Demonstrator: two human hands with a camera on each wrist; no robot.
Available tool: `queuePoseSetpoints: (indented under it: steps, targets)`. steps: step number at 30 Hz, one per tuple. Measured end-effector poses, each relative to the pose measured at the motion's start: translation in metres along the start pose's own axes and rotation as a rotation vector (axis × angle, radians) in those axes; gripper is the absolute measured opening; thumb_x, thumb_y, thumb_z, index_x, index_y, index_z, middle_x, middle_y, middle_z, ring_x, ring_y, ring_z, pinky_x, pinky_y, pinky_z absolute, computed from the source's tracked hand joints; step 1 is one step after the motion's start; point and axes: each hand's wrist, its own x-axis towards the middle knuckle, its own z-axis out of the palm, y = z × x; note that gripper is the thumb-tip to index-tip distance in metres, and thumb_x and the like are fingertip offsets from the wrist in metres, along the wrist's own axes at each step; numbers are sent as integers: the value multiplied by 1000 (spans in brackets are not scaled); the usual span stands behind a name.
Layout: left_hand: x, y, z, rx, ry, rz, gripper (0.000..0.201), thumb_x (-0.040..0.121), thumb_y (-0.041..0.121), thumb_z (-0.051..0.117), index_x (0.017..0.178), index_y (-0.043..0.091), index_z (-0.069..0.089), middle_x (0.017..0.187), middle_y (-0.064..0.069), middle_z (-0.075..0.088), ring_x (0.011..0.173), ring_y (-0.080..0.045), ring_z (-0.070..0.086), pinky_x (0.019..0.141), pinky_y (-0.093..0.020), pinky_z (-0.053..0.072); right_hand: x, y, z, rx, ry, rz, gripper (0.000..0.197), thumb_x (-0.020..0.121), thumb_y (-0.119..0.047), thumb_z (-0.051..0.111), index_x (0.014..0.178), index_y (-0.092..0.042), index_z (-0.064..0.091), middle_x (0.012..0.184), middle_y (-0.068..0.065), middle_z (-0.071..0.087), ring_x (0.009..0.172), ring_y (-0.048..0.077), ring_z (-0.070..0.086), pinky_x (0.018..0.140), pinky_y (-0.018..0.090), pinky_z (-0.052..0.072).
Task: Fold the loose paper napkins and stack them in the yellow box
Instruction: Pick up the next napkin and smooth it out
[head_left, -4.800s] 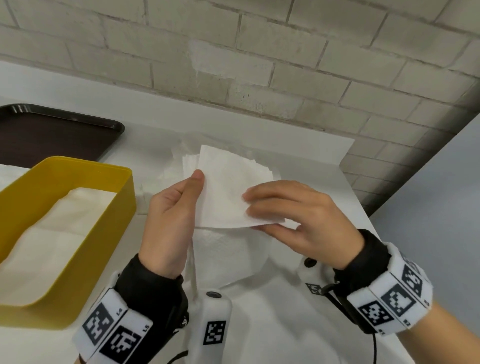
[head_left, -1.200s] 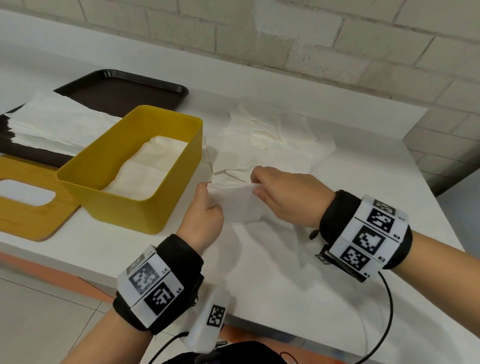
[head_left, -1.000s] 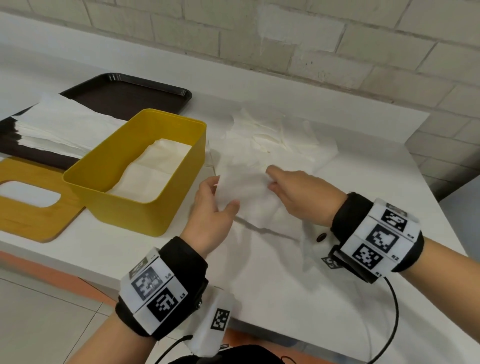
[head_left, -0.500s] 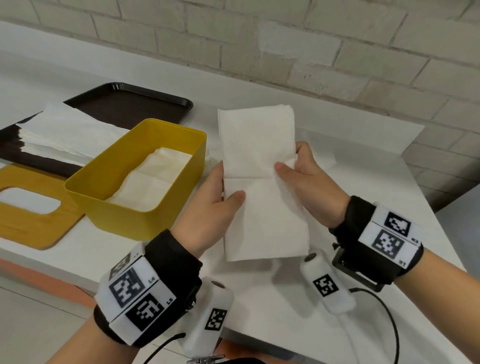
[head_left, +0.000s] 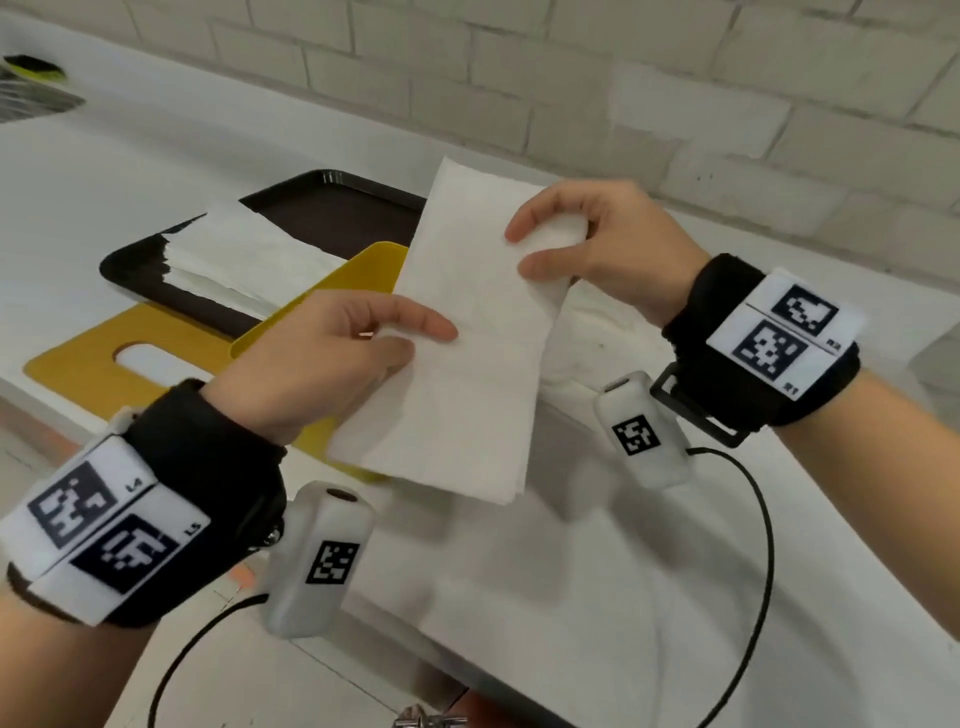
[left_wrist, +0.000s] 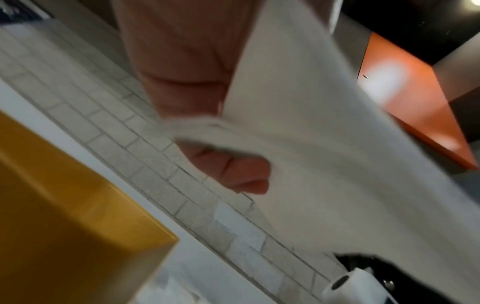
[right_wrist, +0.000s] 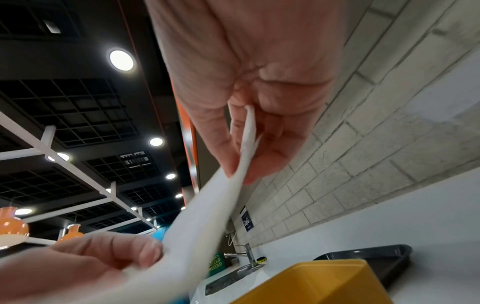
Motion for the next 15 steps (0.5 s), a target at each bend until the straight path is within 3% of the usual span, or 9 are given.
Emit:
queuePoseSetpoints:
  steps: [2,5,7,9,12,15]
  targets:
    - [3,2,-16,41,21,-26,25,80,5,63,88,27,72,98,-2,72,84,-18,65,78,-29,54,17,-2,7,-62,45,-21,18,74,0,71,79,-17,65,80,-13,60,73,-5,54,73,8,42]
    - [9,1,-38,133,58,-75,32,67,14,68,94,32,68,105,-3,70,85,-21,66,78,-29,55,46,3,19,-179,35,-19,18,75,-4,71,79,-20,65,84,-10,60,83,1,53,73,8,38]
    - [14,0,-50,213,93,-99,31,76,6,70,95,31,67,105,-3,68,83,-20,65,73,-24,55,64,10,29,-285,16,3,18,77,-4,68,87,-20,67,99,-3,59,92,7,52,76,12,35]
    - [23,-4,-57,368,144,-115,29,84,2,62,98,27,66,107,-4,64,87,-21,62,70,-19,52,78,18,40,-386,-5,27,22,80,-3,64,95,-18,69,114,2,59,101,13,54,77,12,35]
    - [39,-15,-59,731,151,-161,32,85,4,59,109,25,65,117,-5,54,97,-20,52,81,-21,37,93,27,58,-522,-115,65,28,84,-2,58,105,-17,68,129,3,53,115,17,52,81,14,36]
    - [52,-29,-51,879,50,-298,44,84,-1,55,120,24,59,131,-7,47,117,-25,46,94,-28,38,103,34,76,-710,-326,138,32,87,-3,56,116,-14,64,130,7,54,113,22,53,82,18,38]
